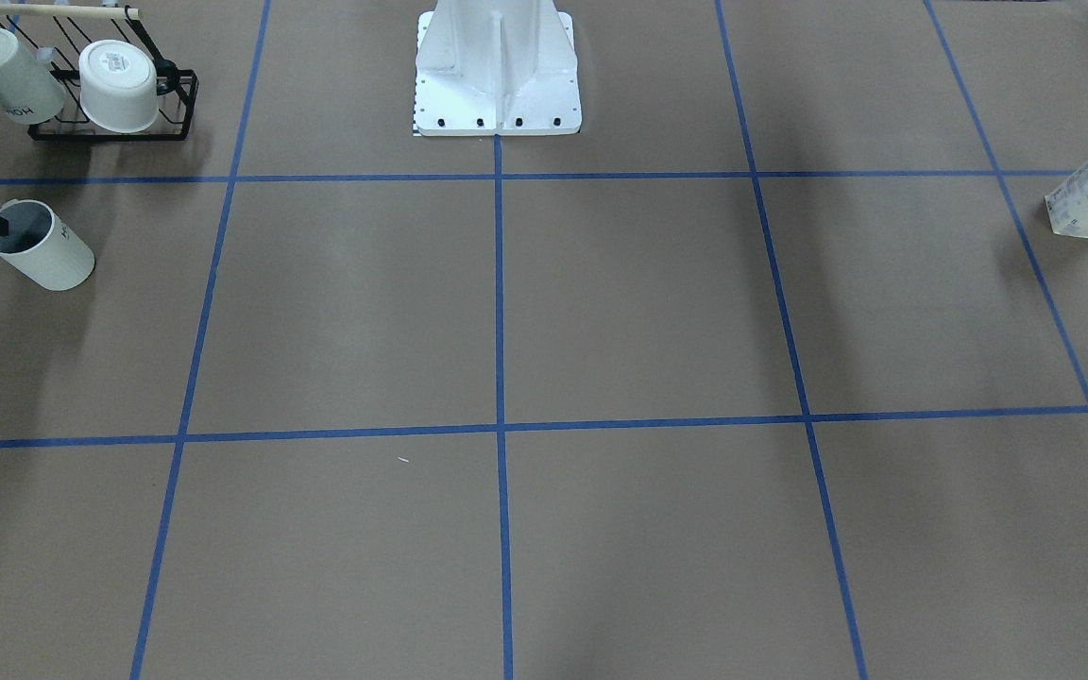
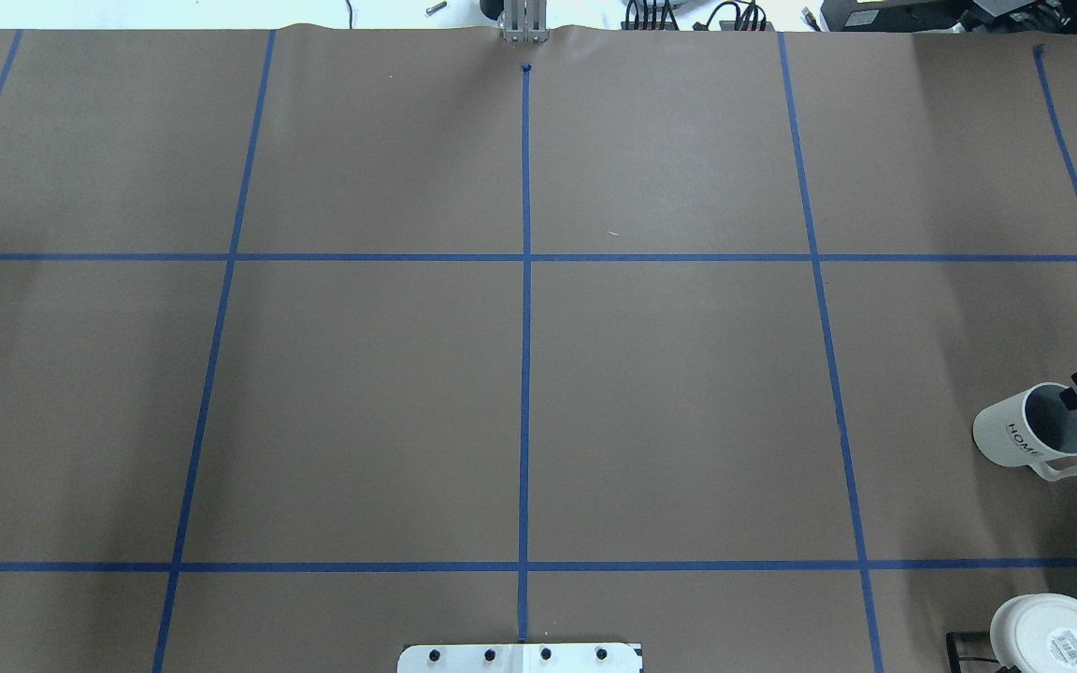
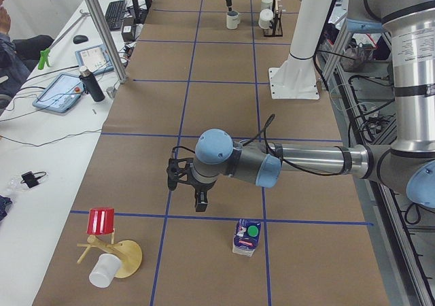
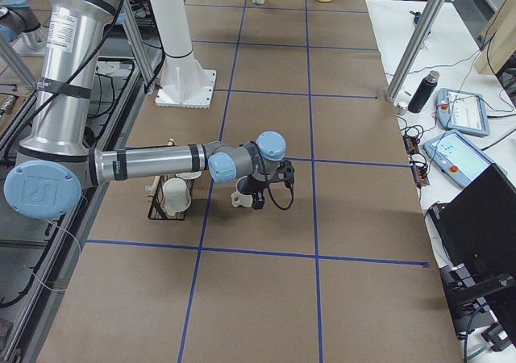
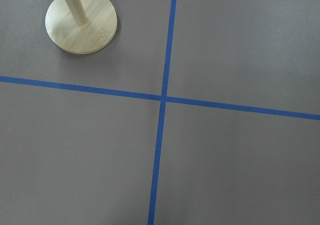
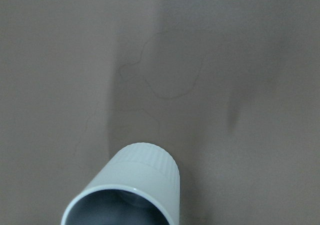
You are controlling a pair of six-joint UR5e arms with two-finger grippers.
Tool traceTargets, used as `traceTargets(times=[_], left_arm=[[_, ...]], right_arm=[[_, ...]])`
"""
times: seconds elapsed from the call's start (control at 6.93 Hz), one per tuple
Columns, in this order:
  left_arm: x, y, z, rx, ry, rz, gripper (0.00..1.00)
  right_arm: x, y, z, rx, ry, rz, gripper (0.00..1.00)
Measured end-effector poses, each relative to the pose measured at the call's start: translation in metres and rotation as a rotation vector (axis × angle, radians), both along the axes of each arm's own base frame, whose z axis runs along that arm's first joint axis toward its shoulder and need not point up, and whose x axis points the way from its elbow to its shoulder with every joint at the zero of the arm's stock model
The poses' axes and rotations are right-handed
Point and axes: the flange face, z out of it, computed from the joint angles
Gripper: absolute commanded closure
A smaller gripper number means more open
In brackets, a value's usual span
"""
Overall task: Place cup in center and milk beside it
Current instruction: 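Lower the right gripper onto the white mug and grasp its rim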
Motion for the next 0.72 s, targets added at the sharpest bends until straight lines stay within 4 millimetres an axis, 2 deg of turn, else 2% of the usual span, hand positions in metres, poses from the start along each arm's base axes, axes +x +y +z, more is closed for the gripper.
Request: traceTargets(times=[0.29, 0.72], left_arm=[[-0.0007, -0.0007, -0.0019, 0.011, -0.004, -0.001, 0.02], [-0.0010, -0.0010, -0.0025, 0.017, -0.008, -0.002, 0.02]], right_arm=[[-0.0103, 0.0030, 0.0021, -0.001, 0.006, -0.025, 1.00], [-0.0140, 0.0040, 0.0041, -0.005, 0.011, -0.032, 1.00]])
